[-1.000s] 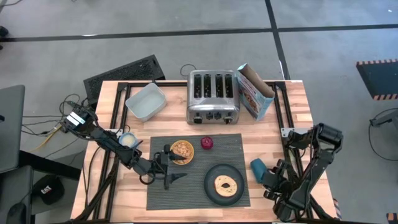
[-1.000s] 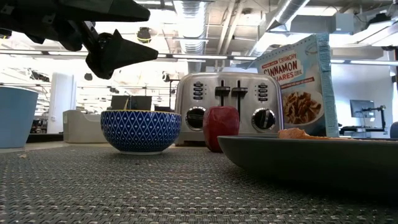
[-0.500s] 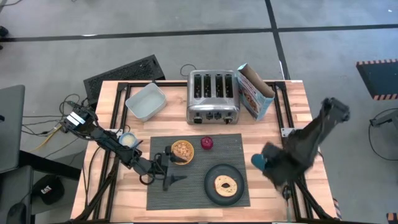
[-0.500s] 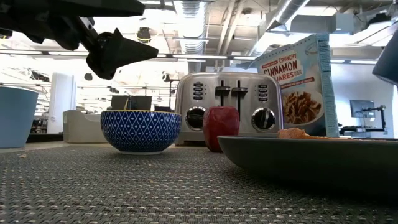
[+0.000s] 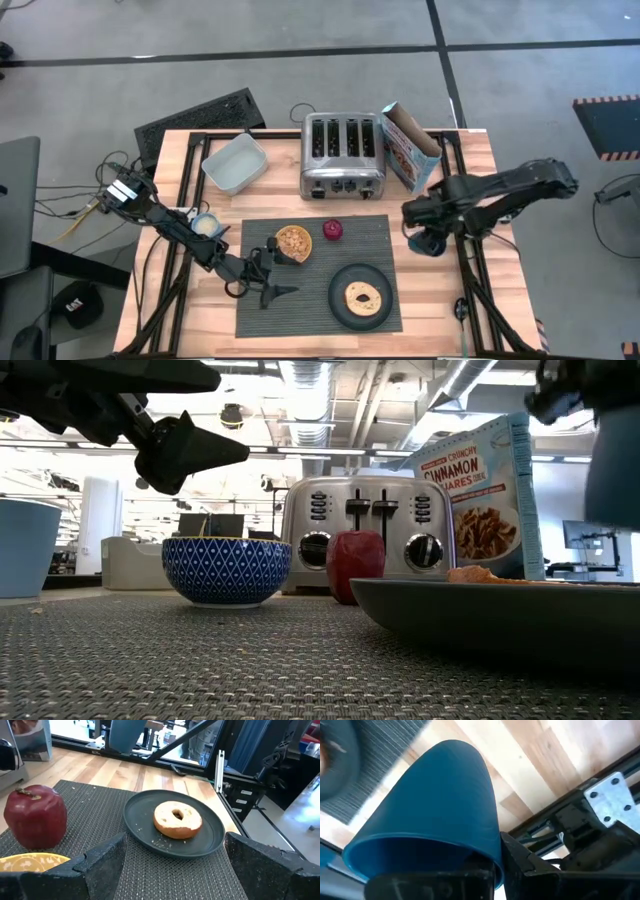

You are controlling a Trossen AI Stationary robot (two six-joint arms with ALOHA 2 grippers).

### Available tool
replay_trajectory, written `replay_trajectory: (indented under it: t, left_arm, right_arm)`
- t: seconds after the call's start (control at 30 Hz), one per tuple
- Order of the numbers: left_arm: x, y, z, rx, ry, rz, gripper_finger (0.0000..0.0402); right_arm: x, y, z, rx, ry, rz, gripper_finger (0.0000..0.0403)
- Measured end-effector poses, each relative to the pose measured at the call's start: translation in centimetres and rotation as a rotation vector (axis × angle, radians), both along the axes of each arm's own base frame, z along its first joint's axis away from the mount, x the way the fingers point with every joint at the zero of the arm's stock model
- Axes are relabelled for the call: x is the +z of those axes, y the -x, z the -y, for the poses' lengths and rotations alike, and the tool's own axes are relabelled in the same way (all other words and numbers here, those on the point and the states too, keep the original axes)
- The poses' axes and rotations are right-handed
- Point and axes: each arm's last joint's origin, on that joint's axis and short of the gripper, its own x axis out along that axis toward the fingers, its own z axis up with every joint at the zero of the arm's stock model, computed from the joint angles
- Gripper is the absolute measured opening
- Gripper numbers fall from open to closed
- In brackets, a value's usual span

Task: Arrange a breakfast setting
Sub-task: Adjust the blue cup

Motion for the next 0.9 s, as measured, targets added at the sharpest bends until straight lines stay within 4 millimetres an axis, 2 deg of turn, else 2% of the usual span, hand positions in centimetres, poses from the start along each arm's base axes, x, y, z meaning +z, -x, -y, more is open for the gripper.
replay_trajectory:
  t: [0.2,0.37,0.57,0.9]
  left_arm:
    - [0.0,0.0,0.0,0.000,-0.001,0.000,0.0322]
    - [0.0,0.0,0.0,0.000,0.000,0.000,0.0322]
    - [0.0,0.0,0.0,0.001,0.000,0.001,0.0322]
    - [0.0,0.0,0.0,0.002,0.001,0.003,0.0322]
  right_arm:
    - [-4.2,-0.6,0.7,0.065,-0.091,-0.091,0.0033]
    - [-6.3,-0.6,1.0,0.093,-0.105,-0.117,0.0036]
    - [-7.6,-0.2,1.3,0.066,-0.151,-0.133,0.0038]
    - [-7.8,-0.6,1.3,0.057,-0.182,-0.095,0.0046]
